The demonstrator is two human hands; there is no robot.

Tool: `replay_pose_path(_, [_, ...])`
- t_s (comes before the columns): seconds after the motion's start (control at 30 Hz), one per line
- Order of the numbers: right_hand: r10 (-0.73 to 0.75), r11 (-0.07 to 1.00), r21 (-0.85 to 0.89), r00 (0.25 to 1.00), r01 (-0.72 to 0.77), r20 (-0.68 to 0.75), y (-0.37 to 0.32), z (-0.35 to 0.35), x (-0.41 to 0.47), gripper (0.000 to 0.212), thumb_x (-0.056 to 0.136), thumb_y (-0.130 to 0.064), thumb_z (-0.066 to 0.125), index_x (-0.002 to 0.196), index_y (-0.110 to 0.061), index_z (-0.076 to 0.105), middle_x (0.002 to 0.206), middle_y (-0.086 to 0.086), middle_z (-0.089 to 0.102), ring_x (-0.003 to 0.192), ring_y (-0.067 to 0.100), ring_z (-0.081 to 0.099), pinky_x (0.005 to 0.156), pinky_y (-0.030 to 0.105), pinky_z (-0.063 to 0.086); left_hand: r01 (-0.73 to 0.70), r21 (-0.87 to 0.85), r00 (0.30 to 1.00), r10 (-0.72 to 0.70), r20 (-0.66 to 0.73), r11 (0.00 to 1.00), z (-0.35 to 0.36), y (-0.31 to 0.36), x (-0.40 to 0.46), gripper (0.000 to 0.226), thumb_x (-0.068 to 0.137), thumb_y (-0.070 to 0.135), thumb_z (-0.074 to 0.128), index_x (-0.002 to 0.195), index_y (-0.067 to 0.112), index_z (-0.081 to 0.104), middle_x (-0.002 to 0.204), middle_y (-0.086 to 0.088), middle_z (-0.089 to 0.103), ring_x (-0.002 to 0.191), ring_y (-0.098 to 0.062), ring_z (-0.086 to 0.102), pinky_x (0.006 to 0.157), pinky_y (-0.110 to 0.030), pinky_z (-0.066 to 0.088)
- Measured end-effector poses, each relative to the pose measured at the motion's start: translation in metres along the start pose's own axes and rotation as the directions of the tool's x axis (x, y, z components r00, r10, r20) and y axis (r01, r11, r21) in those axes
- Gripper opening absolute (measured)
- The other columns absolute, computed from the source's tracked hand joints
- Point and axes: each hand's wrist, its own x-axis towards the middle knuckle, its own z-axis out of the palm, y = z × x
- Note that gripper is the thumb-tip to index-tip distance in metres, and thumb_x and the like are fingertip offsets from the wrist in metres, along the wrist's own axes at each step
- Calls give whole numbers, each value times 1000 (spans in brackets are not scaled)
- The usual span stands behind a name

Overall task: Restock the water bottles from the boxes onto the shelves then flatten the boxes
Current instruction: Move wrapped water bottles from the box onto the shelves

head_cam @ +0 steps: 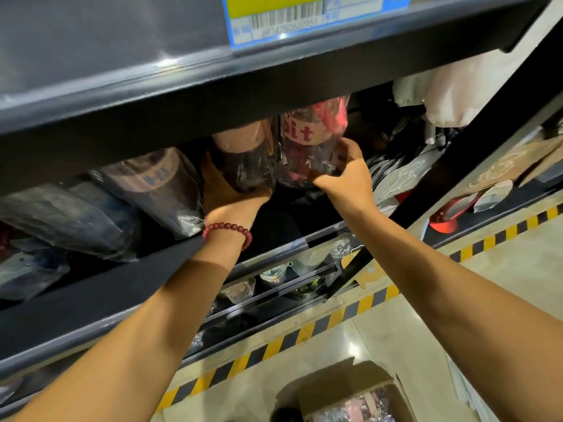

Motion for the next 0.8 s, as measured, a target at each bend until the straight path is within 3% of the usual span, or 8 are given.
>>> replay_pose_path(0.07, [54, 998, -28, 998, -55, -39, -5, -7, -17, 67, 77, -14, 74, 134, -13, 39, 112, -7, 57, 102, 11, 57, 84, 20, 47, -90, 0, 996, 90, -30, 996, -6, 2, -12, 105, 67, 21, 83, 148, 26, 16, 145, -4, 41, 129, -23, 44, 105, -35, 40])
replay_pose_path(0.17, [134, 991, 23, 988, -133, -77, -16, -20, -60, 62, 82, -21, 73, 135, -15, 41, 123, 1, 52, 111, 15, 53, 91, 30, 46, -81, -38, 997, 82, 16, 996, -20, 8, -43, 89, 71, 12, 81, 144, 20, 30, 136, -3, 49, 121, -18, 51, 90, -26, 45])
replay_pose_path(0.3, [221, 974, 76, 968, -213, -122, -17, -35, -142, 49, 83, -15, 71, 126, -14, 47, 111, 4, 56, 95, 18, 56, 90, 37, 50, -110, -80, 966, 126, 225, 991, -42, 0, -96, 74, 72, 4, 78, 135, 12, 41, 125, -9, 54, 113, -21, 54, 90, -32, 48])
replay_pose_path(0.43, [347, 938, 66, 913, -341, -214, -1, -41, -254, 38, 82, -3, 69, 113, -16, 51, 87, -2, 54, 83, 16, 53, 81, 25, 49, -83, -9, 898, 78, 432, 997, -59, -37, -153, 66, 72, -2, 76, 130, 7, 45, 117, -11, 56, 108, -25, 58, 84, -29, 48])
replay_pose_path(0.5, [433, 900, 79, 855, -430, -287, 10, -42, -311, 36, 82, -4, 70, 108, -20, 53, 89, 0, 57, 87, 20, 57, 86, 36, 50, -83, 71, 834, 30, 552, 994, -65, -58, -179, 66, 66, -3, 81, 123, 6, 49, 106, -10, 59, 104, -26, 58, 79, -26, 50])
replay_pose_path(0.6, [557, 829, 220, 729, -513, -398, 21, -40, -391, 35, 80, -2, 71, 106, -18, 54, 92, 3, 59, 88, 22, 58, 88, 41, 48, -22, 196, 683, -128, 719, 980, -74, -87, -213, 98, 44, 2, 90, 130, 1, 43, 109, -11, 54, 103, -22, 53, 83, -32, 48])
replay_pose_path(0.67, [601, 796, 273, 645, -541, -473, 24, -37, -439, 32, 80, -1, 70, 99, -23, 56, 92, -1, 62, 87, 18, 59, 84, 30, 48, -25, 275, 606, -205, 769, 961, -78, -107, -232, 80, 65, 0, 82, 134, -1, 41, 111, -12, 56, 101, -22, 53, 85, -36, 47])
replay_pose_path(0.8, [709, 693, 404, 465, -597, -530, 32, -33, -517, 34, 76, -6, 74, 104, -14, 56, 97, 5, 60, 92, 22, 58, 81, 33, 48, -126, 433, 481, -327, 813, 892, -76, -142, -269, 72, 66, 6, 81, 129, 4, 46, 122, -20, 56, 104, -26, 56, 80, -31, 47])
